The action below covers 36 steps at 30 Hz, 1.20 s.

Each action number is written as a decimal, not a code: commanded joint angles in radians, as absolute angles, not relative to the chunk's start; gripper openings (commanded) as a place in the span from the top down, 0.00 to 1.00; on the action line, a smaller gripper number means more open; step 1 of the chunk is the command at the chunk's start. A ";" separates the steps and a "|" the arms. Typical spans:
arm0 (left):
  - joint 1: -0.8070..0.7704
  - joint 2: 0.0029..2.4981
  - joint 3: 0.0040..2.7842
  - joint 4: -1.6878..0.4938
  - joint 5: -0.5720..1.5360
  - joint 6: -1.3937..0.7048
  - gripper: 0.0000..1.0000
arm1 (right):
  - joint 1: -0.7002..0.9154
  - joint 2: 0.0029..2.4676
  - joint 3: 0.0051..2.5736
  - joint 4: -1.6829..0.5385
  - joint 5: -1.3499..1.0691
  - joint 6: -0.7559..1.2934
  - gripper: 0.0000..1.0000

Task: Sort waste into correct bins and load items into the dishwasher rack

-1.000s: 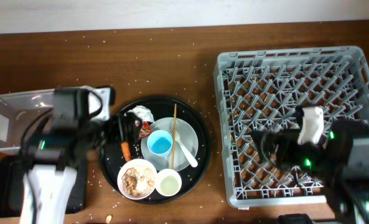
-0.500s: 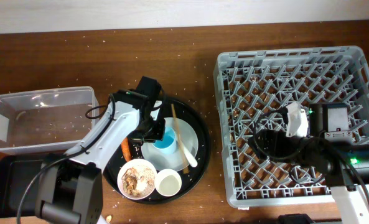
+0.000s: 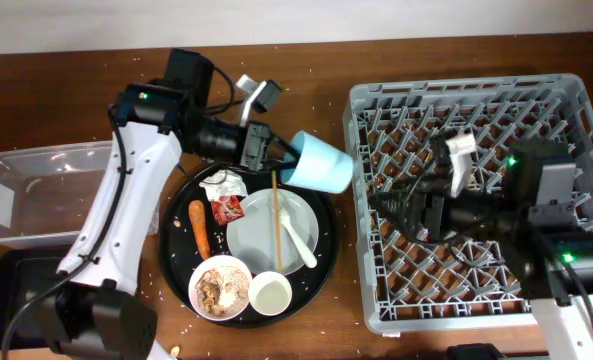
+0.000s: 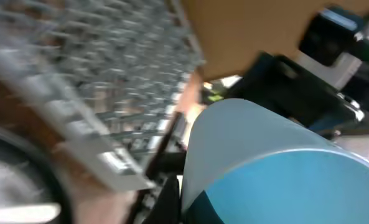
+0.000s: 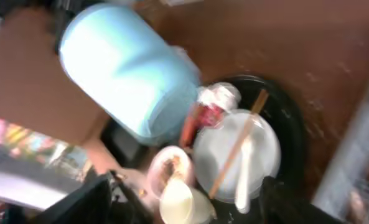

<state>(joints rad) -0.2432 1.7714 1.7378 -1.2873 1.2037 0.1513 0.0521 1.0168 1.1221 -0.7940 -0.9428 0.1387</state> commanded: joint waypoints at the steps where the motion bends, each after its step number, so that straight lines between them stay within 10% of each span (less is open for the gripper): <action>1: -0.307 1.763 1.750 -1.288 1.392 0.207 1.00 | 0.112 1.065 1.132 -0.673 -1.135 0.163 0.23; 11: -0.323 1.763 1.750 -1.288 1.391 0.207 0.93 | 0.099 1.036 1.132 -0.557 -1.167 0.166 0.49; 13: -0.321 1.763 1.750 -1.288 1.388 0.207 0.02 | 0.037 0.996 1.132 -0.582 -1.167 0.166 0.50; 22: -0.190 1.713 1.752 -1.296 0.898 0.040 0.01 | -0.447 0.923 1.144 -1.240 -0.520 0.166 0.55; 31: -0.171 1.518 1.752 -1.300 0.491 -0.068 0.01 | -0.622 1.163 1.145 -1.408 0.034 0.249 0.54; 36: -0.172 1.514 1.752 -1.326 0.458 -0.068 0.01 | -0.622 1.356 1.147 -1.345 -0.176 0.161 0.11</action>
